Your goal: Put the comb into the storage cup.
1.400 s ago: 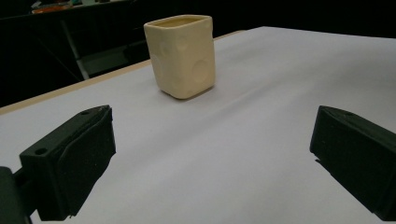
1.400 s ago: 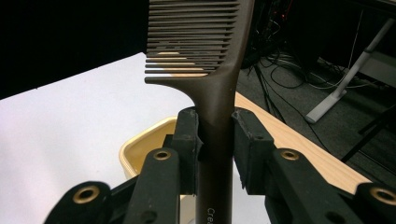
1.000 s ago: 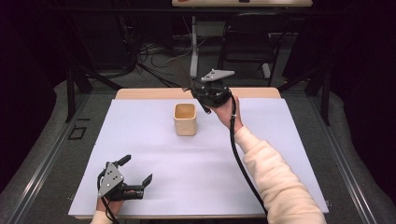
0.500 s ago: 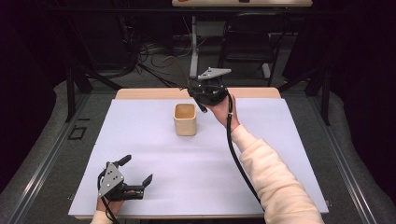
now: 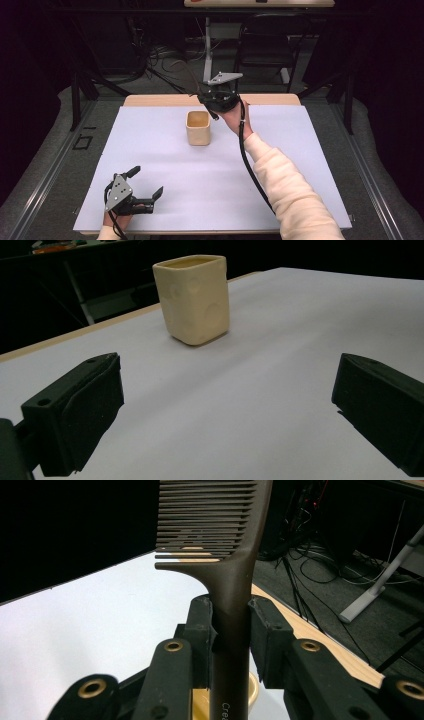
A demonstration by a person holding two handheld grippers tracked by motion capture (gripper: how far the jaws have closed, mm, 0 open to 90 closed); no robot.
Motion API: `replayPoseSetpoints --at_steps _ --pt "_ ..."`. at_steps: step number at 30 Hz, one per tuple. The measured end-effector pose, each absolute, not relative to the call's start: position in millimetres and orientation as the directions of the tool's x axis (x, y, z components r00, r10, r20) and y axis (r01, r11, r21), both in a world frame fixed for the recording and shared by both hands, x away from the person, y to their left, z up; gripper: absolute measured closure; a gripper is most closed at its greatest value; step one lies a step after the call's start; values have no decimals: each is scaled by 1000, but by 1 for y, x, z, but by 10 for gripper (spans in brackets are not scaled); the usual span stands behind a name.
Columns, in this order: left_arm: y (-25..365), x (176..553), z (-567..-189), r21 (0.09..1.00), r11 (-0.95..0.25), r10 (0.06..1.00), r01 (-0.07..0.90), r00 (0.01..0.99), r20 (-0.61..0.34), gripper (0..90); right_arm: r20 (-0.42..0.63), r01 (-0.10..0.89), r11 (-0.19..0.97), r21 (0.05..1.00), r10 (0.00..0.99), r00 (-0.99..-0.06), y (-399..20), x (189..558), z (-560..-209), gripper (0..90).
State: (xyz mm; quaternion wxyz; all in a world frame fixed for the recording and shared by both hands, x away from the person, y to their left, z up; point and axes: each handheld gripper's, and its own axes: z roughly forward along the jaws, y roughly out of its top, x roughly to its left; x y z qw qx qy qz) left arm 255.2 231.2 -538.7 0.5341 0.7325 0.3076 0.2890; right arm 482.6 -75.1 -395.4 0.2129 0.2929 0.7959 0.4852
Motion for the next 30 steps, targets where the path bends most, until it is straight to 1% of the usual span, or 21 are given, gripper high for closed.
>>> replayPoseSetpoints --at_steps 15,30 --pt "231 255 -539 961 -239 760 142 643 94 0 -28 274 333 902 680 -733 -71 488 -399 721" --pt "231 255 -538 961 -240 760 138 642 98 0 -29 260 321 911 678 -734 -66 491 -399 720"
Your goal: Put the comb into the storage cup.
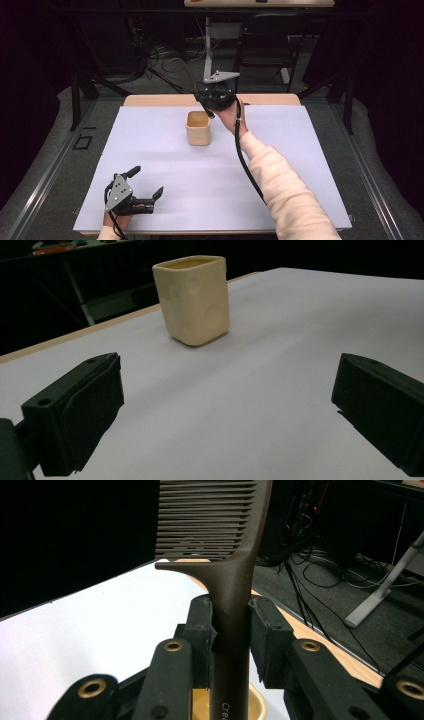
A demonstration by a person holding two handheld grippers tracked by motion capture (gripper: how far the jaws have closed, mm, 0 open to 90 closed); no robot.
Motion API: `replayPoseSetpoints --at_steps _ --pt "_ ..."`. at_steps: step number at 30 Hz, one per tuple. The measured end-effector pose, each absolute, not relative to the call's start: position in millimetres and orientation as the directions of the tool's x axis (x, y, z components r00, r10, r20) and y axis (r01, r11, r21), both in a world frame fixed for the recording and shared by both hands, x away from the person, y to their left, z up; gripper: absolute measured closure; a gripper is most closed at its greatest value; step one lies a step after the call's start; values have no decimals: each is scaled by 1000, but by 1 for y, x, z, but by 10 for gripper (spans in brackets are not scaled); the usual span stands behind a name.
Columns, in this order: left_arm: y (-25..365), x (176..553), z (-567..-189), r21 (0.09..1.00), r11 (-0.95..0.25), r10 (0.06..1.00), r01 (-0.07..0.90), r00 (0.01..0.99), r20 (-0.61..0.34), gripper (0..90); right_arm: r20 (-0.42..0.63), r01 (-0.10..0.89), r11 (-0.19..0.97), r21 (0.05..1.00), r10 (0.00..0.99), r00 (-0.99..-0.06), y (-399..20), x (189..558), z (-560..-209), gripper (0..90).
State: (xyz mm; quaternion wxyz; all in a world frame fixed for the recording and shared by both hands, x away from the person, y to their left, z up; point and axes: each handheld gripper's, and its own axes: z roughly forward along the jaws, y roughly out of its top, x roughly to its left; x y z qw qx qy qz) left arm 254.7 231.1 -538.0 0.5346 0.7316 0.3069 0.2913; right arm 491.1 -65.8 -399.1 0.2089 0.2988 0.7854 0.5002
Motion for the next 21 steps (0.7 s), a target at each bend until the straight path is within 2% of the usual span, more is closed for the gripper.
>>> replayPoseSetpoints --at_steps 21 --pt "231 254 -538 963 -235 760 135 642 95 0 -5 248 271 930 685 -729 -52 496 -410 721"
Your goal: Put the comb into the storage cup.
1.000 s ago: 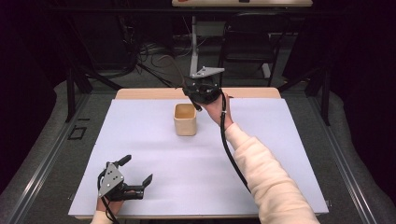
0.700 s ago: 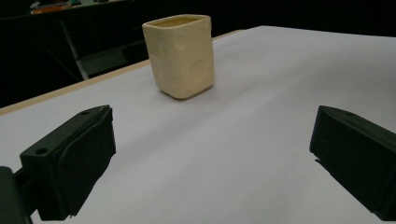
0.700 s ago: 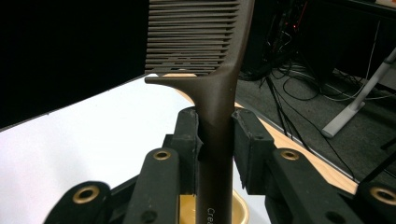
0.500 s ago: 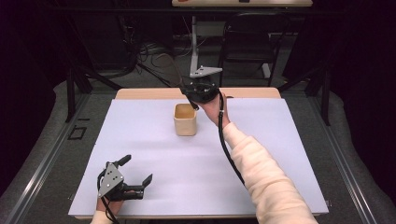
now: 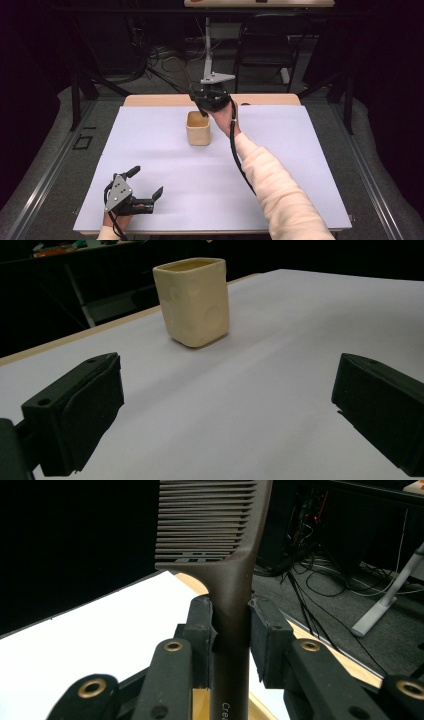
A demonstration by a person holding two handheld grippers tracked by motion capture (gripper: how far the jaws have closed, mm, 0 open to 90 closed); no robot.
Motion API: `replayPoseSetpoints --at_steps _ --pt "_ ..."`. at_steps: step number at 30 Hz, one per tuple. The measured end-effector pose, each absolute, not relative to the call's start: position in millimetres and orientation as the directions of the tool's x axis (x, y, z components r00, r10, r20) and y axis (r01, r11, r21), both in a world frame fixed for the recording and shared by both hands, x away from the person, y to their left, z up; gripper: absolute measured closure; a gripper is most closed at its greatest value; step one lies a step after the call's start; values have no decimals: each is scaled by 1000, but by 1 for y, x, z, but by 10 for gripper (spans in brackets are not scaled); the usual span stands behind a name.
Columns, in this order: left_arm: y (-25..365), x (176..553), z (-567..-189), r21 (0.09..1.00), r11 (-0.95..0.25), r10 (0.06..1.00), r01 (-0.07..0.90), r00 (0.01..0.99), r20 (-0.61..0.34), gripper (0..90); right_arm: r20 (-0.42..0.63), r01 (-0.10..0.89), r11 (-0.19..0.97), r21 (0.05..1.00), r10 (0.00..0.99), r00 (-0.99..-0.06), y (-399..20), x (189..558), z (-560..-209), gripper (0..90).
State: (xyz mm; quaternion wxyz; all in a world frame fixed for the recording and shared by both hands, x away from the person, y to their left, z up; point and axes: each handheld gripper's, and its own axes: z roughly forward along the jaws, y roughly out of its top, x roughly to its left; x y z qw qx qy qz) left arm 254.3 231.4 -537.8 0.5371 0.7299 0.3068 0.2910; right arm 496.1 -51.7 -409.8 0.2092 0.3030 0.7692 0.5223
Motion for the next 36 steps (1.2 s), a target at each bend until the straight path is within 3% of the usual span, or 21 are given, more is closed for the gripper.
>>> replayPoseSetpoints --at_steps 36 --pt "231 255 -537 965 -229 762 130 640 95 0 -12 255 309 916 658 -753 -38 501 -432 720"
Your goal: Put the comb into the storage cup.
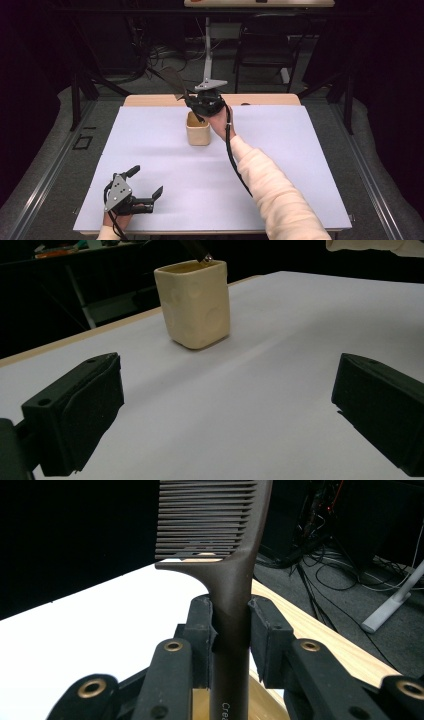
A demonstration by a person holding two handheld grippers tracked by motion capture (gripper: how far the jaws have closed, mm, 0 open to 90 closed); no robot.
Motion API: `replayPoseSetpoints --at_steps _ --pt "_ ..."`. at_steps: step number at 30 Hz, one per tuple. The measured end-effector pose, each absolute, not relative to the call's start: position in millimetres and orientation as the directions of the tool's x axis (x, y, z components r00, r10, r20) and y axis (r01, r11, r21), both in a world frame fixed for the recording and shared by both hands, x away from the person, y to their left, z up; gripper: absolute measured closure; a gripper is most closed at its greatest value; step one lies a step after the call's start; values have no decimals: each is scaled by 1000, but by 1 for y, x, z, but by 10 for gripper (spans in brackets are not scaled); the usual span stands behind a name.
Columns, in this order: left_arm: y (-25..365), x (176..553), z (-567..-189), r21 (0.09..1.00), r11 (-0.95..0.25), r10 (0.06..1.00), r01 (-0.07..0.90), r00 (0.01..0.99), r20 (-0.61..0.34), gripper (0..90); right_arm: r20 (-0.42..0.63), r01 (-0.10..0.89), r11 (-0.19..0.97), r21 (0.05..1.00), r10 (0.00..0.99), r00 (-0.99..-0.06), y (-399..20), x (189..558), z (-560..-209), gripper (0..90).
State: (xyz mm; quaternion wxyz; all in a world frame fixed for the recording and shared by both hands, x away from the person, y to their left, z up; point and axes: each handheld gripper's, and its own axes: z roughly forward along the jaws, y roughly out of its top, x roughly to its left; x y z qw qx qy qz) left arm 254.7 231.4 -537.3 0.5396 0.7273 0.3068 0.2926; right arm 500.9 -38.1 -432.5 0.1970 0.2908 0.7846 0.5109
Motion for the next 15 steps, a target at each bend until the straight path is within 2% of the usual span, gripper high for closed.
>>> replayPoseSetpoints --at_steps 15 --pt "231 255 -537 964 -234 762 127 640 100 0 -14 264 328 907 650 -760 -40 502 -439 721"
